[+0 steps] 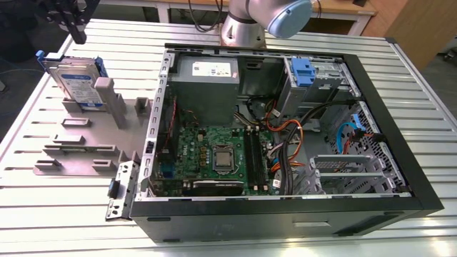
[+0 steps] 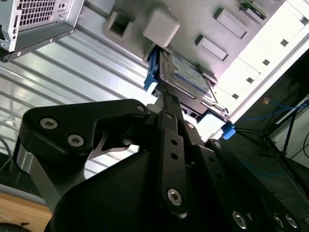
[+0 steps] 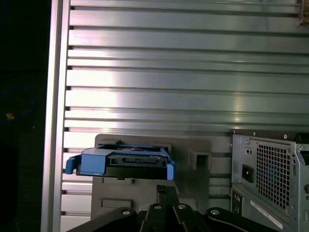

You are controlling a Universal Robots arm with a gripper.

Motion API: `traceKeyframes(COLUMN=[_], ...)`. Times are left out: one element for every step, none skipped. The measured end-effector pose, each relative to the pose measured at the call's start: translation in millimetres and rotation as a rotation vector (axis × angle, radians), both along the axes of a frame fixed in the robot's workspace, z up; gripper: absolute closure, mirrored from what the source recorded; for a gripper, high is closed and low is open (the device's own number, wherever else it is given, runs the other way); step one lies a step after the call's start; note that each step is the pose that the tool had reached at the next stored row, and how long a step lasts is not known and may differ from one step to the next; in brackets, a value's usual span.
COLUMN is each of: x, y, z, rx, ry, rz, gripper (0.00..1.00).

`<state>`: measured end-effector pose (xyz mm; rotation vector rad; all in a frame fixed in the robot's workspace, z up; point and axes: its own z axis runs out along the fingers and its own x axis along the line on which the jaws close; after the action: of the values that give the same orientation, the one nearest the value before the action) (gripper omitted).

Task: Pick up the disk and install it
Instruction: 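Reach for the disk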

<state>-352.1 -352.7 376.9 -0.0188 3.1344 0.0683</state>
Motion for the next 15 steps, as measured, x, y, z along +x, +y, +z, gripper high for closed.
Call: traceKeyframes(x=[-1.0,-2.0,-3.0,-4.0,-5.0,-5.9,-6.8,-9.2,-11.5,-12.4,-13.4,-14.3,-15.3,-16.2,-17.1], y=[0.0,0.0,0.0,0.0,0.1,0.1,0.1,0.1,0.1,0.1,0.1,0.1,0.1,0.1,0.2], z=[-0.1,-0.2,-0.4,-0.5,-0.6,-0.7,-0.8,-1.1,-1.3,-1.4,-1.5,-1.6,-1.8,-1.9,-2.0], rx=[0.0000,0.0000,0.0001,0.0001,0.0001,0.0001,0.0000,0.0000,0.0000,0.0000,0.0000,0.0000,0.0000,0.0000,0.0000], ry=[0.0000,0.0000,0.0000,0.0001,0.0001,0.0001,0.0002,0.0003,0.0004,0.0005,0.0006,0.0006,0.0006,0.0007,0.0007], rz=[0.000,0.000,0.000,0.000,0.001,0.001,0.001,0.001,0.001,0.001,0.002,0.002,0.002,0.002,0.002], gripper=[0.89,0.89,0.89,0.89,0.89,0.89,0.89,0.89,0.89,0.89,0.89,0.89,0.89,0.89,0.89])
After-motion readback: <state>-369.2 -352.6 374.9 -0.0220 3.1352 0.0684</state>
